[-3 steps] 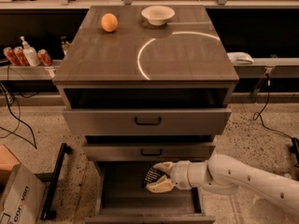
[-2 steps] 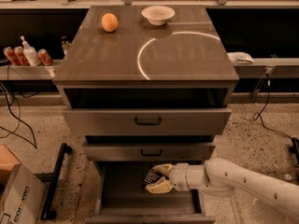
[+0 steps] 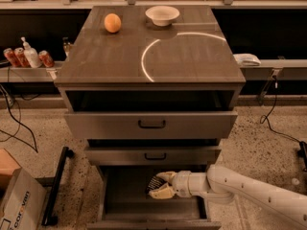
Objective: Place rxbar chocolate into bottom drawer
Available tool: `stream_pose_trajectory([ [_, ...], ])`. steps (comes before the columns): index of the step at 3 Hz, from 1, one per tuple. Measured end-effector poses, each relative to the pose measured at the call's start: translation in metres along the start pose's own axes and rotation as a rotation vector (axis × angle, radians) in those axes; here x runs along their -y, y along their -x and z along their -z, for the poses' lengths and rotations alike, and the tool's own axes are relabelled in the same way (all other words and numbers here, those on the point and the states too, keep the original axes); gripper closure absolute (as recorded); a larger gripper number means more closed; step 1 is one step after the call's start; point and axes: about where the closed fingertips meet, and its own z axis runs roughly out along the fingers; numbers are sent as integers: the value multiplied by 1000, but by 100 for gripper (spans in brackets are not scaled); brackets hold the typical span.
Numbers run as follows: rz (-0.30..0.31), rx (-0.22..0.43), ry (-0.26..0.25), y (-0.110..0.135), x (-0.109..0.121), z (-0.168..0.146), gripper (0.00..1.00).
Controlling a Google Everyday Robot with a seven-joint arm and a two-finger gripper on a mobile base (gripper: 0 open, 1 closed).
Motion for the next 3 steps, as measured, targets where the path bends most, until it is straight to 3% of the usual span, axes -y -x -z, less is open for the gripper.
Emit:
stream_pose_trajectory([
  [1,-26,-2,8,-15,12,-10,100],
  [2,-89,-12,23,-46,38,-32,100],
  [3,-91,-11,20,-47,40,-33,100],
])
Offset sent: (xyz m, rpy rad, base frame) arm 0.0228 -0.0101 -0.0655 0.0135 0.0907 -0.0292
